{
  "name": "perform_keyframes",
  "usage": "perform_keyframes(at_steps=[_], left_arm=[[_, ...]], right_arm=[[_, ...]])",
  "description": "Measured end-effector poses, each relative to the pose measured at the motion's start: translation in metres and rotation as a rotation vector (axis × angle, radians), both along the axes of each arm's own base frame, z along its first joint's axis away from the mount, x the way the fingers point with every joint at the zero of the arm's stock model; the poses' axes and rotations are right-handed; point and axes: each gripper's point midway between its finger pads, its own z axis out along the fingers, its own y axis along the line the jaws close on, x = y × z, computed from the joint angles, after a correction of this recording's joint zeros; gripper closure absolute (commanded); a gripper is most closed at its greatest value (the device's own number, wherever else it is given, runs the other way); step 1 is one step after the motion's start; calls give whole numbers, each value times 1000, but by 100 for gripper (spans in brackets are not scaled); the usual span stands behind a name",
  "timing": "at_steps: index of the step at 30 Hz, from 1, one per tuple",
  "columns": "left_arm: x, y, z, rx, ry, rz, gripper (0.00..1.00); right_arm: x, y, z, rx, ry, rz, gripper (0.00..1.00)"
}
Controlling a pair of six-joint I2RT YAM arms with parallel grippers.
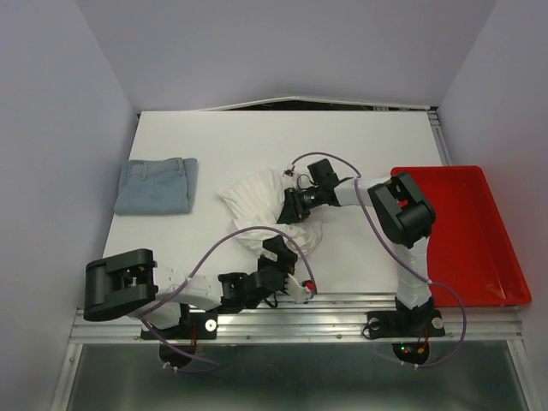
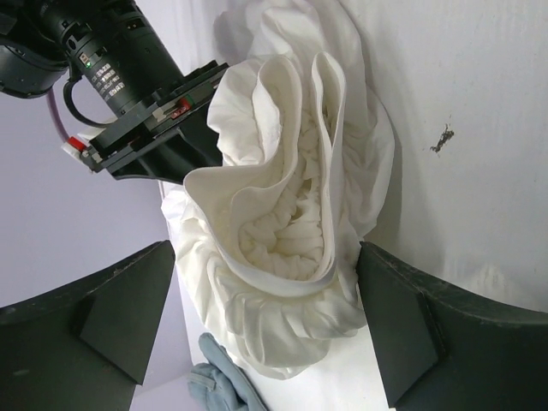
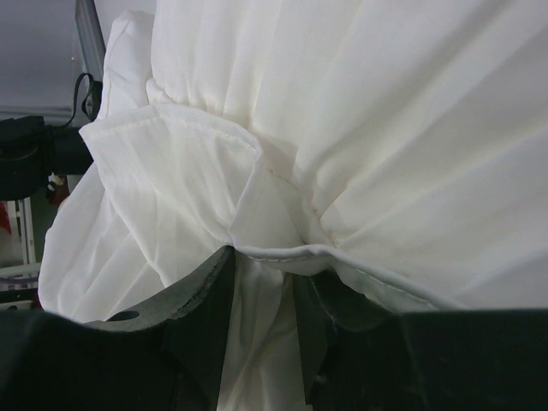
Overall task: Fold and stack the skirts
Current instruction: Fold the skirt
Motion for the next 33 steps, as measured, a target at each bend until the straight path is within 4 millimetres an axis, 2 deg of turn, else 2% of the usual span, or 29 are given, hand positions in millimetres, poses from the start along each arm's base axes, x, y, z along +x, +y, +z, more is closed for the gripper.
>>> perform_keyframes(at_steps=[5,10,13,16,17,18,19,20,21,23,27,28,30,33], left_arm=[[0,1,-3,12,-14,15,2],[2,5,-28,95,-8,30,2],[7,4,-28,85,-16,56,2],[10,4,-28,75,-10,68,15],[9,5,-29,81,0,63,26],[8,5,-29,82,13,56,30],[4,7,-28,82,36,43,30],[0,7,-26,76,60,24,19],[-3,8,-23,75,78,9,15],[-15,7,-9,37,140,-45,14],[-39,1,46,-110,245,-154,16],[-45,0,66,-167,264,-174,18],[-48,-2,90,-229,288,-183,27],[-37,-5,106,-267,308,-144,40]], right_arm=[[-1,0,-1,3,1,3,60],[-3,0,-1,10,4,8,60],[-5,-1,-1,15,1,14,62],[-6,-2,-1,16,-7,21,63],[-6,-2,-1,15,-12,23,63],[-7,-2,-1,12,-17,24,63],[-8,-3,-1,8,-18,24,63],[-9,-5,-1,-1,-17,22,64],[-10,-6,-1,-7,-20,21,64],[-10,-7,-1,-23,-18,17,66],[-10,-9,-2,-49,-5,14,67],[-10,-9,-3,-51,-1,14,67],[-10,-8,-3,-52,15,19,67],[-11,-7,-4,-43,29,27,67]])
